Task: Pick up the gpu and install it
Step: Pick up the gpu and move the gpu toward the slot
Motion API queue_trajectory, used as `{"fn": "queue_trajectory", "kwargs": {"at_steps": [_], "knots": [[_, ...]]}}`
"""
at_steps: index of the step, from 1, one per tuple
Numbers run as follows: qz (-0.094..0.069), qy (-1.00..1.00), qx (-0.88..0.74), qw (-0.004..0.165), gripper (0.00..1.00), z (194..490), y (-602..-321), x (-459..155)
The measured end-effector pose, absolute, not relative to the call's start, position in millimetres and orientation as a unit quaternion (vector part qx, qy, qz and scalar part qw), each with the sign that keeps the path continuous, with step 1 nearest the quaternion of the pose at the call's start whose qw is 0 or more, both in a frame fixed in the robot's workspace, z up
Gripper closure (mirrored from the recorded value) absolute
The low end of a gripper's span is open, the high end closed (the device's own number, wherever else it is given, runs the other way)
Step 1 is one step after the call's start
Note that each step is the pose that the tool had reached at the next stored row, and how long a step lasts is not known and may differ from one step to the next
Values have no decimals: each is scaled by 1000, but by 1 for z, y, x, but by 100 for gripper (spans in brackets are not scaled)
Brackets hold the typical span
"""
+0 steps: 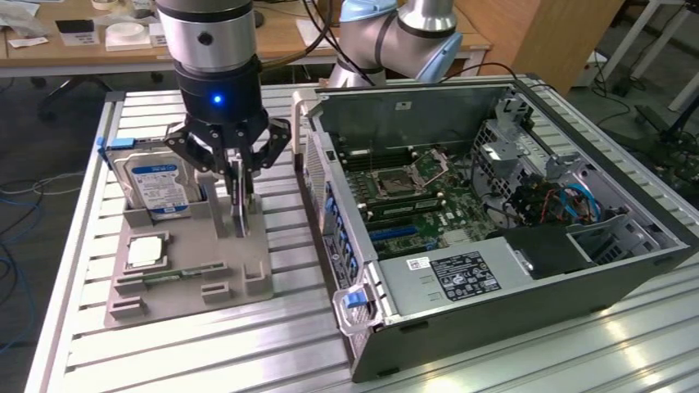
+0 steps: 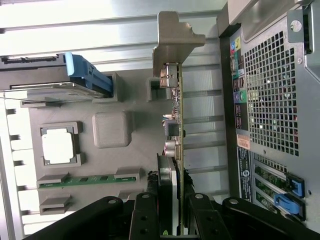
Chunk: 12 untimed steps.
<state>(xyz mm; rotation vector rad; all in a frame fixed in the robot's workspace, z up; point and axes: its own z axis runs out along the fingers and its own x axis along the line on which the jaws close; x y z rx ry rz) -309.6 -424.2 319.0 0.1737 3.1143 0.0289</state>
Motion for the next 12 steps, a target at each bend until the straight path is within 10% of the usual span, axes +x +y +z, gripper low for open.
{"fn": "queue_trajectory", "kwargs": {"at_steps": [12], "knots": [[9,998,56,11,72,322,-424,-310]]}}
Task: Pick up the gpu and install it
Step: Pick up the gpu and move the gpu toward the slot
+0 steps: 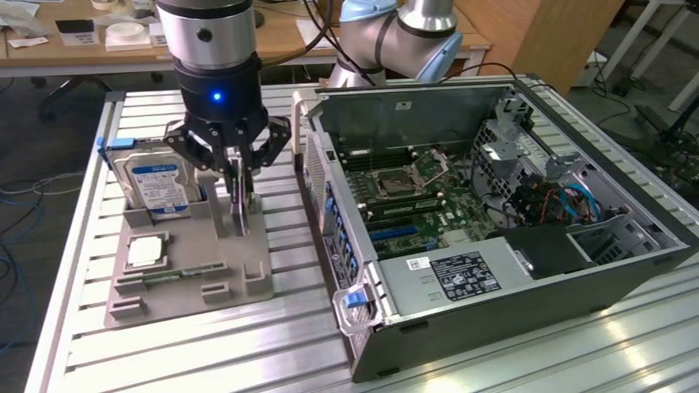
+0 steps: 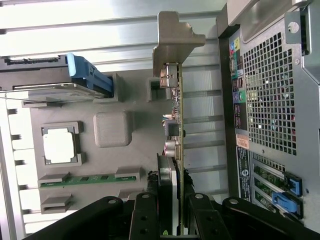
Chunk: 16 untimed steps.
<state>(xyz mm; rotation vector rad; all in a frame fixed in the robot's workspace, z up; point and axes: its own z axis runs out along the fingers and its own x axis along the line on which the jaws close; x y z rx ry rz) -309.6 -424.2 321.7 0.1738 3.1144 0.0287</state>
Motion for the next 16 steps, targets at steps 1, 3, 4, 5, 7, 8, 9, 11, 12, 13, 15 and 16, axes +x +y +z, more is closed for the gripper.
{"fn": "queue_trajectory", "kwargs": {"at_steps": [1,3,4,5,7,8,9,11,12,13,15,16], "knots": [[9,998,56,11,72,322,-424,-310],[9,998,56,11,72,323,-424,-310],[9,998,56,11,72,324,-424,-310],[9,998,56,11,72,326,-424,-310],[9,998,56,11,72,328,-424,-310],[9,998,56,11,72,330,-424,-310],[9,998,56,11,72,331,-424,-310],[9,998,56,11,72,334,-424,-310],[9,998,56,11,72,335,-424,-310],[9,998,56,11,72,336,-424,-310],[9,998,56,11,72,338,-424,-310],[9,998,56,11,72,339,-424,-310]]}}
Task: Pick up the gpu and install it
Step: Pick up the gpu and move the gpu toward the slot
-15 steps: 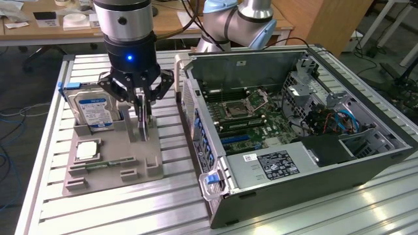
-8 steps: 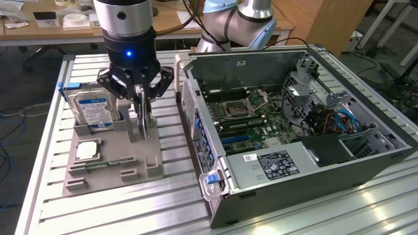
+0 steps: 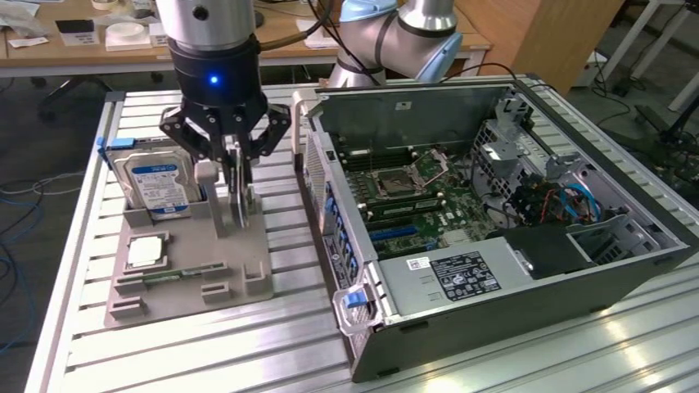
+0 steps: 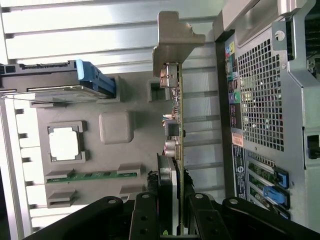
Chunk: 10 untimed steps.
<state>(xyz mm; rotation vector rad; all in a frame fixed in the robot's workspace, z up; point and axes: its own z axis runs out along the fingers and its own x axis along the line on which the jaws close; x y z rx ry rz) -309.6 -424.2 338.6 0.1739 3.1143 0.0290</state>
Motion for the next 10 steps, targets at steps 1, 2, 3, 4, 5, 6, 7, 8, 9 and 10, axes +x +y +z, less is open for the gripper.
{"fn": "queue_trajectory", "kwargs": {"at_steps": [1,2,3,4,5,6,7,8,9,10], "knots": [[9,998,56,11,72,339,-424,-310],[9,998,56,11,72,340,-424,-310],[9,998,56,11,72,340,-424,-310],[9,998,56,11,72,340,-424,-310],[9,998,56,11,72,340,-424,-310],[9,998,56,11,72,341,-424,-310],[9,998,56,11,72,341,-424,-310],[9,998,56,11,72,341,-424,-310],[9,998,56,11,72,342,-424,-310],[9,998,56,11,72,342,-424,-310]]}}
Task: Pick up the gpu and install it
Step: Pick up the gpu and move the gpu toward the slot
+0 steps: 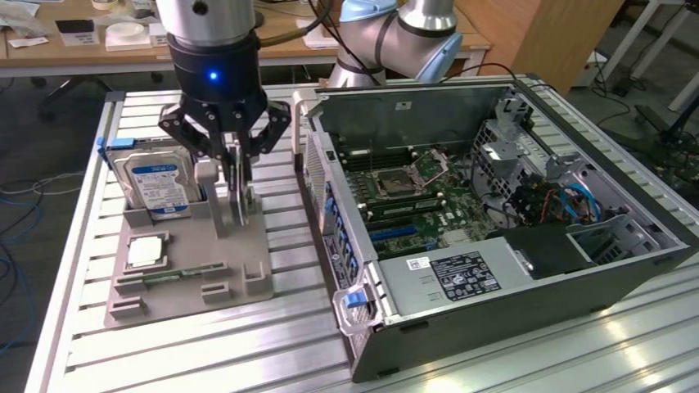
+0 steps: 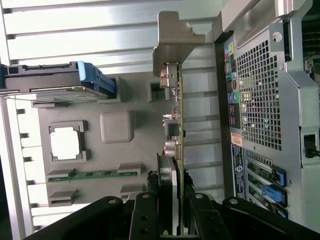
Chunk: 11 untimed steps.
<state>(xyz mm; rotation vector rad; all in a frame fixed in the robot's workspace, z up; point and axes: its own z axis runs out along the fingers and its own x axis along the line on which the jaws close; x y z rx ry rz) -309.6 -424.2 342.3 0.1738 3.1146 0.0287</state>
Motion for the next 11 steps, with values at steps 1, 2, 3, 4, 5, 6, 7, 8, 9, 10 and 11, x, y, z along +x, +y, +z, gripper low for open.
{"fn": "queue_trajectory", "kwargs": {"at_steps": [1,2,3,4,5,6,7,8,9,10,11], "knots": [[9,998,56,11,72,343,-424,-310],[9,998,56,11,72,343,-424,-310],[9,998,56,11,72,344,-424,-310],[9,998,56,11,72,344,-424,-310],[9,998,56,11,72,345,-424,-310],[9,998,56,11,72,345,-424,-310],[9,998,56,11,72,346,-424,-310],[9,998,56,11,72,346,-424,-310],[9,998,56,11,72,347,-424,-310],[9,998,56,11,72,348,-424,-310],[9,998,56,11,72,349,-424,-310]]}}
